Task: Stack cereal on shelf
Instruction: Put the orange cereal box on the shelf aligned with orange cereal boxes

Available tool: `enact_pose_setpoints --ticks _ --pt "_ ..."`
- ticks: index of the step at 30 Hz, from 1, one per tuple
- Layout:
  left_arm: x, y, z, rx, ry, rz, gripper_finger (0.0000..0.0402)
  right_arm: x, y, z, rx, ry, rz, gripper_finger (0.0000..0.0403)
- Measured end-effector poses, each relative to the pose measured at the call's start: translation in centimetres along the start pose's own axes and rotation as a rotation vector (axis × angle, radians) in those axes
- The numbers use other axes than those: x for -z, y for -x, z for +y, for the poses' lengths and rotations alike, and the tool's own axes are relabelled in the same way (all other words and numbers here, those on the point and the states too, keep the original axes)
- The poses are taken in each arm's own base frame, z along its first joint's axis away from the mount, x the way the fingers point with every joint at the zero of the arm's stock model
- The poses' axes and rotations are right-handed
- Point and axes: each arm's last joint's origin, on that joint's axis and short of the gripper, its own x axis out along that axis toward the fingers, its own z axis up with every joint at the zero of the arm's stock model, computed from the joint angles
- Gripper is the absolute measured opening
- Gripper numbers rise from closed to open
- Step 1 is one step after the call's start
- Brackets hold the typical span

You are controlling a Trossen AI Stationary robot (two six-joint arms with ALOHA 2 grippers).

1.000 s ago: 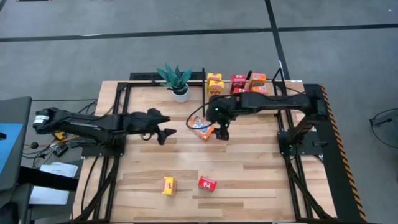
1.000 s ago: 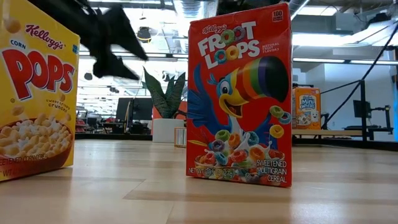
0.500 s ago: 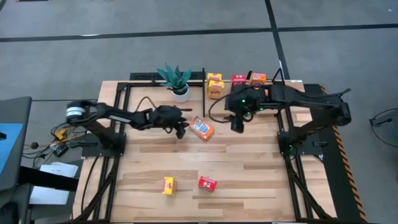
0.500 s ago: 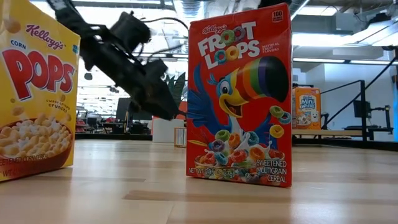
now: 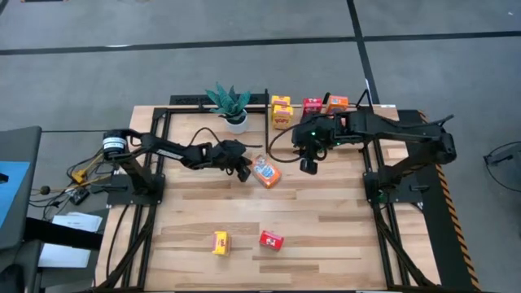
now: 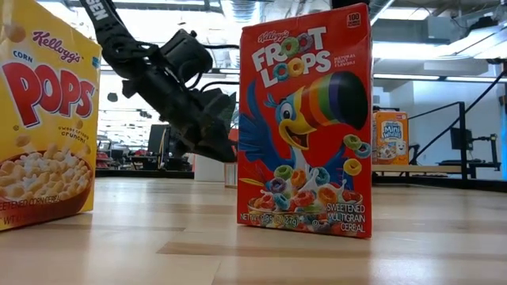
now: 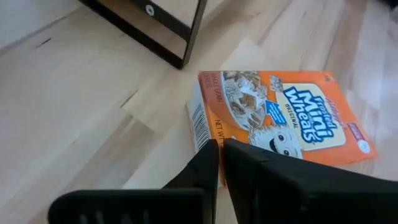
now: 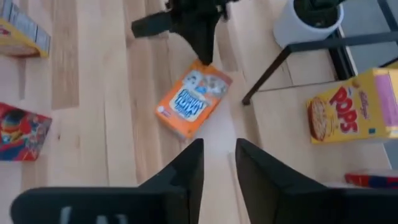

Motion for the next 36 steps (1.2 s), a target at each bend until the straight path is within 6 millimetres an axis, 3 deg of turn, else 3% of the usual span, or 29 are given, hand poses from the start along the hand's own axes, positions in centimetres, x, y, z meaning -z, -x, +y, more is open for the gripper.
enact_pose_setpoints --ticks 11,19,25,36 --pt "2.0 0.5 -1.6 -0.03 -0.034 0.03 0.0004 -0.6 -3.2 0.3 -0.078 0.027 0.053 0.0108" --pt "4.9 2.4 -0.9 0.03 0.122 0.009 0.0001 -0.7 -3.8 0.5 -0.107 0.026 0.055 0.0108" --pt "4.7 4.7 -1.1 0.078 0.097 -0.073 0.0 -0.7 -3.7 0.1 -0.099 0.017 0.046 0.0108" --pt "3.9 6.3 -2.5 0.13 0.11 -0.162 0.0 -1.1 -3.8 0.1 -0.099 0.009 0.014 0.0108"
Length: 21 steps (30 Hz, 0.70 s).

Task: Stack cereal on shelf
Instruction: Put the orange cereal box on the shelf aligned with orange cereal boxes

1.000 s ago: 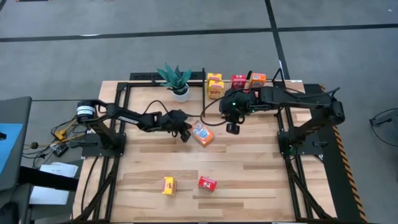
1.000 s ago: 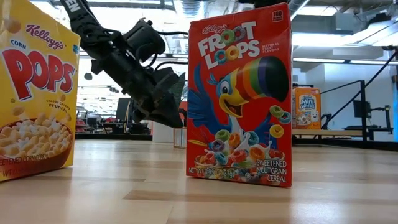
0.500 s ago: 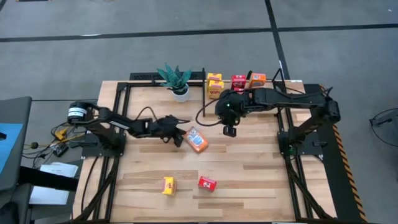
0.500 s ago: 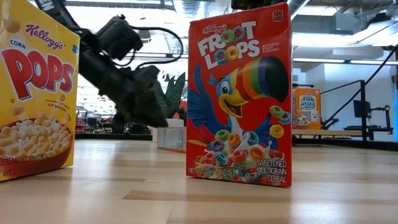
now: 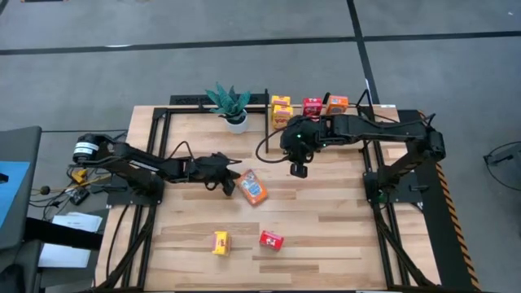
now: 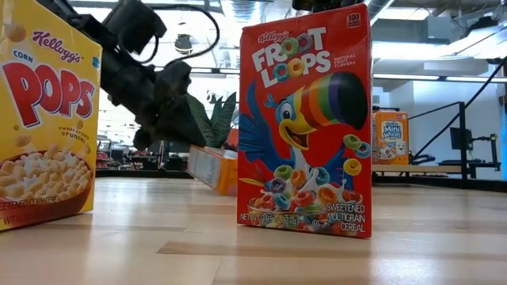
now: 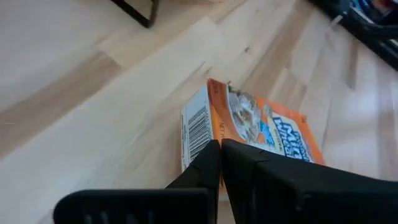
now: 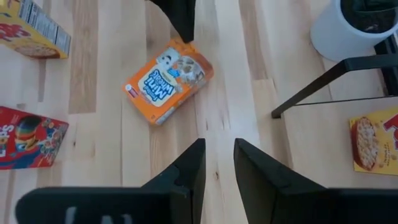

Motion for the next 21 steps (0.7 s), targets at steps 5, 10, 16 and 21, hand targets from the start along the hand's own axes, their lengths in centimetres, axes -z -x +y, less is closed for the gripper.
enact_pose_setpoints --ticks 5,10,16,21 --pt "-0.46 0.94 -0.11 -0.028 -0.045 -0.021 0.0 -0.07 0.0 -0.01 0.001 -0.004 -0.007 0.0108" --pt "-0.29 0.85 -0.05 -0.025 -0.066 -0.006 0.0 -0.22 0.0 -0.02 0.001 -0.005 -0.023 0.0108" --pt "-0.77 1.04 -0.48 0.036 -0.081 -0.024 0.0 -0.25 0.0 0.16 -0.003 -0.014 -0.026 0.0108" --pt "-0.67 1.05 -0.4 0.029 -0.082 -0.013 0.0 -0.25 0.0 0.29 -0.005 -0.013 -0.025 0.0108"
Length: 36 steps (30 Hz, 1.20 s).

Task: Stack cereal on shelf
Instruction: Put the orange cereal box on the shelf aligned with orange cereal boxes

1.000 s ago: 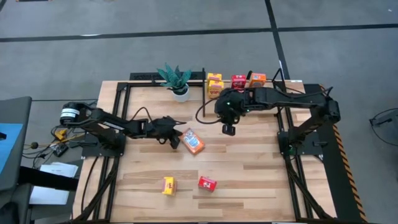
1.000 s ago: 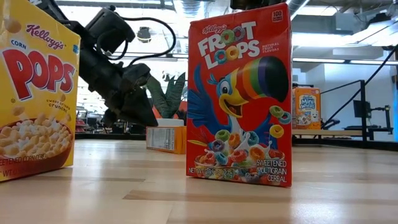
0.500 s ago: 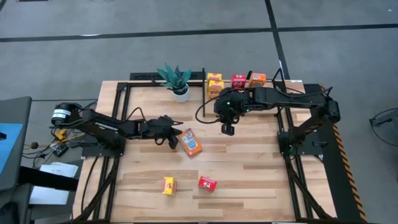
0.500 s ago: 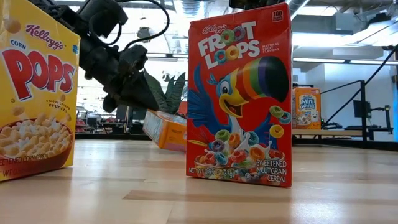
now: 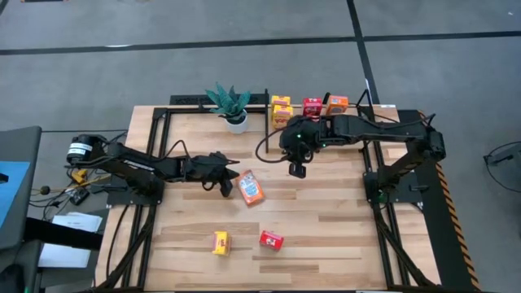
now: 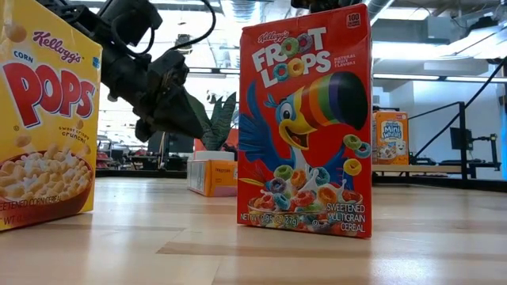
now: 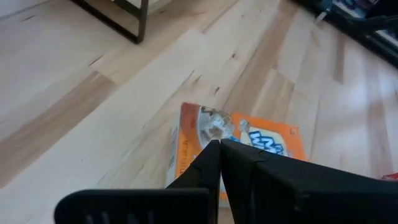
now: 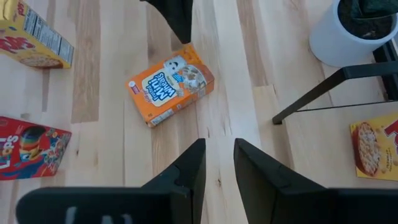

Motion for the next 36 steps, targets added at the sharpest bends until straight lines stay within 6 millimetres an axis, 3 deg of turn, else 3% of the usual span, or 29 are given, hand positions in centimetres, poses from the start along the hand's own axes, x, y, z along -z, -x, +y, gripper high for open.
enact_pose_setpoints --ticks 12,19,28,36 --pt "1.1 0.1 0.2 -0.117 -0.071 0.041 0.0032 0.0 0.0 0.1 -0.001 0.0 0.0 0.0108" --pt "1.6 0.1 -0.3 -0.12 -0.065 0.039 0.0008 0.0 0.0 0.1 -0.001 0.004 0.0 0.0108" --pt "3.8 1.1 1.3 -0.044 0.024 -0.065 0.0 0.0 0.0 0.0 0.0 0.009 -0.003 0.0108" --pt "3.5 1.2 1.1 -0.033 -0.01 -0.105 0.0 -0.1 0.0 0.0 0.001 0.002 -0.01 0.0108"
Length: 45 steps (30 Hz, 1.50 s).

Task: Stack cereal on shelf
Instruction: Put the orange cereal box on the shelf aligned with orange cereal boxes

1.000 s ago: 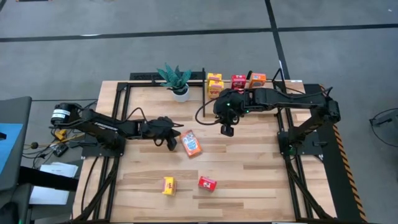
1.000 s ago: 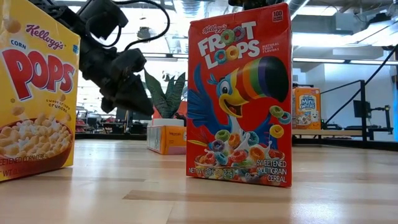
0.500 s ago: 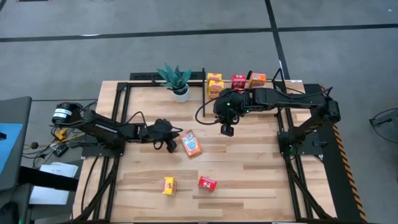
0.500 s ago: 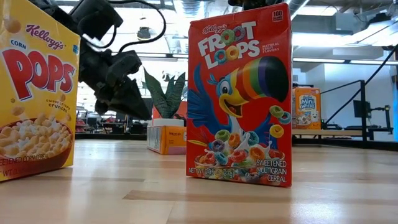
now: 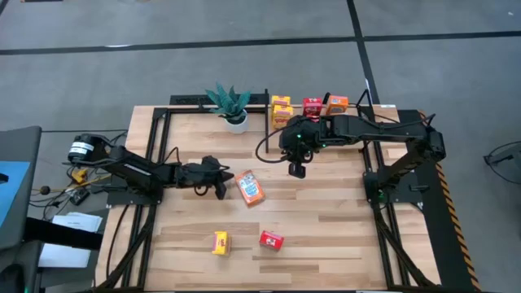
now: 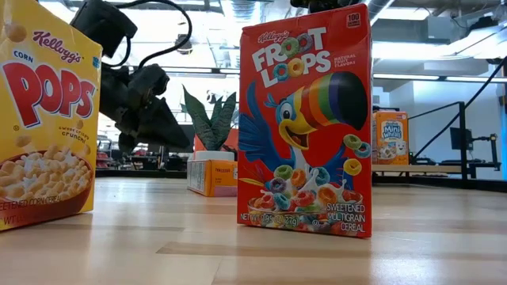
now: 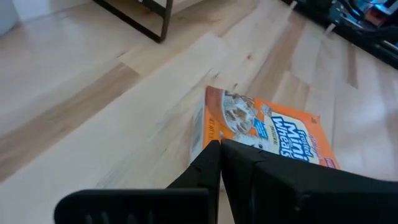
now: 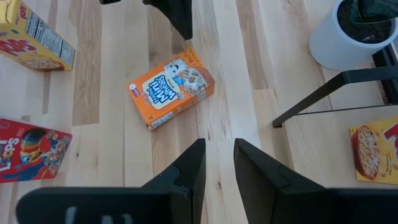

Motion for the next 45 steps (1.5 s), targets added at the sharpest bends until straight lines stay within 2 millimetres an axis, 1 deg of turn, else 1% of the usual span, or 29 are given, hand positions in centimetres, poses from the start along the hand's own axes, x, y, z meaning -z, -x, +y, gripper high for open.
enact_pose_setpoints --ticks 6,10,15,21,30,33,34,39,41,43,45 --pt "0.3 -0.4 0.0 -0.001 0.004 -0.01 0.0 0.0 0.0 0.0 0.0 0.0 0.0 0.0108" --pt "1.0 -1.2 -0.1 0.043 0.015 0.004 0.0 0.0 0.0 0.0 0.0 -0.005 -0.002 0.0108" --pt "1.7 -1.8 0.1 0.031 0.066 0.018 0.0 0.0 0.0 0.0 0.0 -0.012 -0.005 0.0108" --pt "2.4 -2.3 0.3 0.012 0.084 0.04 0.0 0.0 0.0 0.0 0.0 -0.019 -0.005 0.0108" --pt "4.2 -1.7 -0.5 -0.041 0.077 0.1 0.0 0.0 0.0 0.0 0.0 -0.019 -0.005 0.0108" --pt "5.0 -1.4 -0.3 -0.072 0.056 0.138 0.0 -0.1 0.0 0.0 0.0 -0.013 -0.007 0.0108" --pt "4.7 -1.5 -0.5 -0.064 0.061 0.124 0.0 -0.1 -0.1 0.0 0.0 -0.006 -0.009 0.0108" --pt "4.8 -1.5 -0.4 -0.075 0.062 0.127 0.0 -0.5 -2.1 0.0 -0.025 0.0 0.0 0.0108" --pt "4.7 -1.5 -0.5 -0.065 0.065 0.119 0.0 -0.4 -3.5 0.0 -0.04 -0.001 0.033 0.0109" --pt "4.6 -1.5 -0.5 -0.056 0.076 0.113 0.0 -0.1 -5.2 0.3 -0.068 0.001 0.081 0.0116" --pt "4.6 -1.5 -0.5 -0.044 0.081 0.116 0.0 0.1 -6.6 0.7 -0.142 0.004 0.119 0.0127"
